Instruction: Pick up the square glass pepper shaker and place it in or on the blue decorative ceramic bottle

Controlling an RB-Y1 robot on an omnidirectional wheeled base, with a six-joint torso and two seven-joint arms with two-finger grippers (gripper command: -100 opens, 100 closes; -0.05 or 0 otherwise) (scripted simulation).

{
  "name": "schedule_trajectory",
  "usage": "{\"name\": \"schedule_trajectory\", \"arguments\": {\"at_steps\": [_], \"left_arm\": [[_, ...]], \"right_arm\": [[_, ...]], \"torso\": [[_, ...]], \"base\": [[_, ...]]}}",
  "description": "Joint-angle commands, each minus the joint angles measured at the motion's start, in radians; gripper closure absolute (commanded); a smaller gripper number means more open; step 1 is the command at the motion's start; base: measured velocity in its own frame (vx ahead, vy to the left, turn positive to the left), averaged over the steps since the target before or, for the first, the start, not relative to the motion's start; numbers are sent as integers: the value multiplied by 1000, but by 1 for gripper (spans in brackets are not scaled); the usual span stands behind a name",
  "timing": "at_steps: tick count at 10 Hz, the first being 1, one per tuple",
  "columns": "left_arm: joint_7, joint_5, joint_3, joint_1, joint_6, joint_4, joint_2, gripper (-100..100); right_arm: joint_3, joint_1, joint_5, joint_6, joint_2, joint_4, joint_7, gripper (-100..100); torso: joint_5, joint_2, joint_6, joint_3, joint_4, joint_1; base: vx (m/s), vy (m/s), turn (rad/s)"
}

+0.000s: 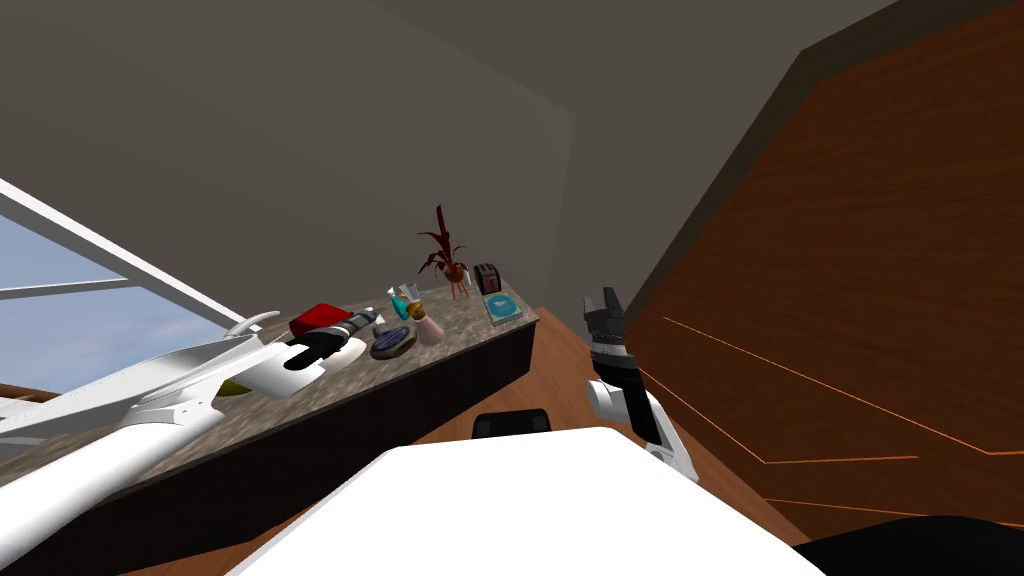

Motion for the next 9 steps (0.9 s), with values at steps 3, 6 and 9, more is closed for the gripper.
{"name": "schedule_trajectory", "arguments": {"at_steps": [3, 6, 9], "left_arm": [[0, 0, 0, 0, 0, 0, 0, 0], [37, 51, 14, 24, -1, 19, 83, -100], [65, 89, 25, 43, -1, 34, 145, -100]], "right_arm": [[0, 0, 0, 0, 0, 0, 0, 0], [0, 0, 0, 0, 0, 0, 0, 0], [0, 0, 0, 0, 0, 0, 0, 0]], "torso": [[0, 0, 0, 0, 0, 0], [-1, 3, 0, 2, 1, -2], [-1, 4, 0, 3, 1, -2]], "base": [[0, 0, 0], [-45, -18, -104], [-55, -20, -82]]}}
